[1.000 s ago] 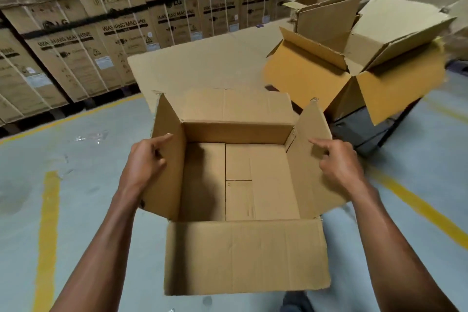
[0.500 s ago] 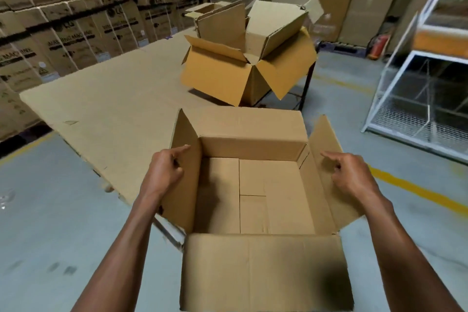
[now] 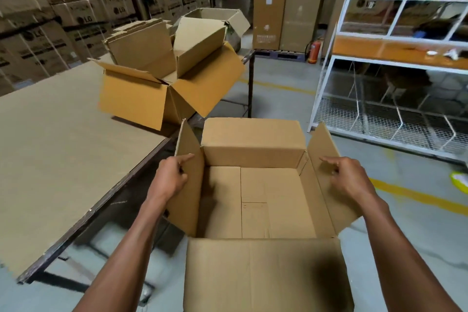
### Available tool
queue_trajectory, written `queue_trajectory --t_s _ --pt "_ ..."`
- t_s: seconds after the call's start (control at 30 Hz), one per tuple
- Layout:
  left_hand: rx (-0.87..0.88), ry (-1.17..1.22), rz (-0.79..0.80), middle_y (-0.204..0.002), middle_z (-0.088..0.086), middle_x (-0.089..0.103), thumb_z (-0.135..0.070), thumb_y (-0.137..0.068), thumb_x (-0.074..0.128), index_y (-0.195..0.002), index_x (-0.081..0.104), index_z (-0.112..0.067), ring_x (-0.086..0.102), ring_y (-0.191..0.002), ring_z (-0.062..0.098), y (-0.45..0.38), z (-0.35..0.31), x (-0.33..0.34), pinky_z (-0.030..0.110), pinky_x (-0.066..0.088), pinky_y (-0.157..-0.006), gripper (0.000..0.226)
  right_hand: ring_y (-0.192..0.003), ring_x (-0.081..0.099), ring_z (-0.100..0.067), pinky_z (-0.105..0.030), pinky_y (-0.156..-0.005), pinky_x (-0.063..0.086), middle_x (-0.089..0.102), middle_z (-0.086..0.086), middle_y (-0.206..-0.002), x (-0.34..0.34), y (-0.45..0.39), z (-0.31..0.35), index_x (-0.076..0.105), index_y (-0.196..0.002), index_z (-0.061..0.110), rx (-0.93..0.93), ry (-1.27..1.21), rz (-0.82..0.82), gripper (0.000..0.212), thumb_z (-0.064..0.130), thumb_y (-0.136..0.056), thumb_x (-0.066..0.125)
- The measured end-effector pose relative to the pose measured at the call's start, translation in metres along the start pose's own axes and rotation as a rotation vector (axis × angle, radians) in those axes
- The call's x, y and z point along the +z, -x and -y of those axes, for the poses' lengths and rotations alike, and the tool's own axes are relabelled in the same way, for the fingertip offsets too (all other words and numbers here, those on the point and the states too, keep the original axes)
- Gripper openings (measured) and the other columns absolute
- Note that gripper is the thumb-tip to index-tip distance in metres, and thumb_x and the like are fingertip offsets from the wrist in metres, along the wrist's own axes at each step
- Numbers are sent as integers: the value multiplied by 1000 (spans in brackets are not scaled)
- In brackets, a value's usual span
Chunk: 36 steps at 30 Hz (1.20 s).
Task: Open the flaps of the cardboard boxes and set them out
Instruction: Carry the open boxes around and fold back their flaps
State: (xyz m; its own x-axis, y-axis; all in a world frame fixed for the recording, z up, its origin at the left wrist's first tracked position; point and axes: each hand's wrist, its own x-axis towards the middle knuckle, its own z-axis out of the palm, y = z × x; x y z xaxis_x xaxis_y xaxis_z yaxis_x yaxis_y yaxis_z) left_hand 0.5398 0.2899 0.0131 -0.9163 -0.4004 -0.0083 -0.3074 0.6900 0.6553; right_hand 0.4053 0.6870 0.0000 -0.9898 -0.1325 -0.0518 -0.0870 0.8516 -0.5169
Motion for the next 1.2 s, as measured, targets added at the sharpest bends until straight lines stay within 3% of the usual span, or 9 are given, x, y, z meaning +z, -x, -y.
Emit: queue_trajectory --t_s 0.1,0.23,0.43,0.57,0.77,0.9,0.97,1.03,1.2 --pt "-2 13 -8 -147 15 51 8 -92 56 -146 50 -25 63 -105 18 -25 -39 31 25 52 -80 63 -123 58 -34 -43 -103 48 59 -12 -140 -21 -37 -29 60 -137 29 -11 13 -7 67 -10 -83 52" --pt "-4 12 -54 -138 16 57 11 -90 56 -144 53 -25 50 -67 1 -67 -78 64 18 48 -60 64 -122 59 -35 -44 -102 50 58 -12 -141 -48 -88 -59 60 -137 33 2 21 2 68 -7 -82 53" --pt "-6 -29 -46 -115 12 69 14 -87 54 -143 55 -23 63 -65 17 -143 -127 99 33 60 -62 68 -117 60 -33 -41 -93 53 56 -10 -142 -72 -191 -85 58 -138 35 -20 32 17 69 -6 -82 54" --pt "19 -38 -66 -97 6 71 16 -83 51 -141 57 -22 55 -53 12 -216 -148 124 18 41 -45 70 -112 63 -33 -32 -84 50 60 -13 -138 -84 -269 -96 60 -137 28 -50 23 -3 69 -11 -81 54" --pt "25 -17 -79 -116 7 70 15 -86 54 -141 58 -21 50 -51 7 -306 -195 146 12 35 -39 66 -122 58 -35 -40 -100 49 60 -12 -139 -108 -371 -103 62 -135 30 -61 15 -37 67 -9 -81 54" --pt "29 -45 -117 -105 5 69 15 -84 55 -139 59 -20 54 -56 10 -350 -224 145 16 42 -44 65 -122 59 -34 -41 -100 50 59 -12 -140 -125 -429 -104 62 -135 28 -112 8 -24 68 -12 -80 56" --pt "20 -61 -136 -111 7 69 14 -83 55 -139 59 -22 63 -71 16 -368 -239 145 31 57 -61 67 -123 59 -32 -39 -100 50 58 -10 -141 -135 -461 -104 62 -135 27 -140 0 -9 68 -13 -80 56" --pt "13 -52 -154 -120 12 69 14 -84 55 -140 58 -22 62 -85 16 -383 -256 145 44 58 -80 66 -125 58 -30 -39 -104 46 58 -9 -141 -147 -496 -103 63 -134 25 -173 -23 -4 67 -14 -80 57" --pt "-28 -82 -253 -137 14 61 12 -87 58 -139 58 -20 64 -107 22 -413 -306 144 37 56 -87 61 -123 59 -27 -42 -102 50 58 -7 -142 -182 -579 -97 62 -133 28 -294 -25 10 66 -13 -81 61"
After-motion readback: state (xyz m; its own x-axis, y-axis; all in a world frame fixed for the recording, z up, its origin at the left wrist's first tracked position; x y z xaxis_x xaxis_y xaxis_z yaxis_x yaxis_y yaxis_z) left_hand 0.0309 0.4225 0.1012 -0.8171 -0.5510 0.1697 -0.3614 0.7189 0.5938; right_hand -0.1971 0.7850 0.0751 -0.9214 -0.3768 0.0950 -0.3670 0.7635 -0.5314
